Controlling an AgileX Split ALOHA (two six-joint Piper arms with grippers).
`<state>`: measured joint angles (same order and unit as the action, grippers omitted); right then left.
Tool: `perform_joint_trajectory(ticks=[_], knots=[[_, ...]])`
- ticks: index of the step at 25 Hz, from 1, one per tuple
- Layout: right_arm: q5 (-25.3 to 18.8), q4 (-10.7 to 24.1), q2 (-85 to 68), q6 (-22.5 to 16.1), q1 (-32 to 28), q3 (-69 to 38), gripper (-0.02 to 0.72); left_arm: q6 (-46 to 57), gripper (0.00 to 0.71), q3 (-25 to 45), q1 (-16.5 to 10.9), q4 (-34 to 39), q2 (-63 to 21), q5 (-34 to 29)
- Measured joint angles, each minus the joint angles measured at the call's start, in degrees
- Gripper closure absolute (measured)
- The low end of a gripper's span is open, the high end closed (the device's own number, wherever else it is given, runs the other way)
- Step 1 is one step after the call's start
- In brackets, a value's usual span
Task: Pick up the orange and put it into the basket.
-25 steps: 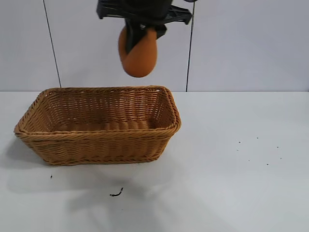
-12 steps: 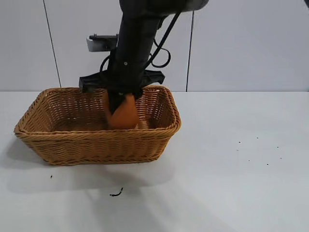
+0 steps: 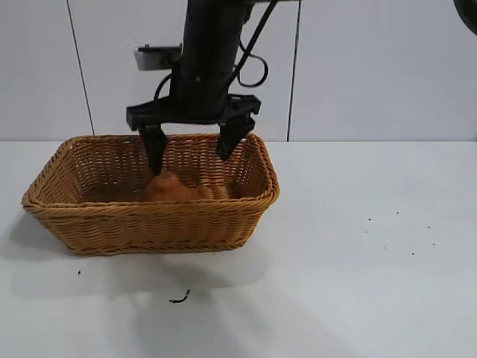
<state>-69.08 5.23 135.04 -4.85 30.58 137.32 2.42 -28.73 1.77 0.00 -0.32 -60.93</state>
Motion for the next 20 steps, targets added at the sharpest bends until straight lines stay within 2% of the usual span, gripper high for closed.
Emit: perform_joint_trajectory(ticks=[2, 11, 15, 20], knots=[[-0.1, 1.1, -0.3, 0.0, -2.9, 0.1, 0.010, 0.0, 0.044, 0.0, 0.0, 0.0, 0.0, 0.0], [-0.6, 0.9, -0.2, -0.2, -20.4, 0.1, 0.010, 0.0, 0.044, 0.0, 0.0, 0.0, 0.0, 0.0], [-0.6, -0.8, -0.2, -0.2, -26.9, 0.1, 0.010, 0.0, 0.044, 0.0, 0.0, 0.0, 0.0, 0.0], [-0.7, -3.2, -0.2, 0.1, -30.9, 0.0, 0.010, 0.0, 0.044, 0.0, 0.0, 0.0, 0.0, 0.0]])
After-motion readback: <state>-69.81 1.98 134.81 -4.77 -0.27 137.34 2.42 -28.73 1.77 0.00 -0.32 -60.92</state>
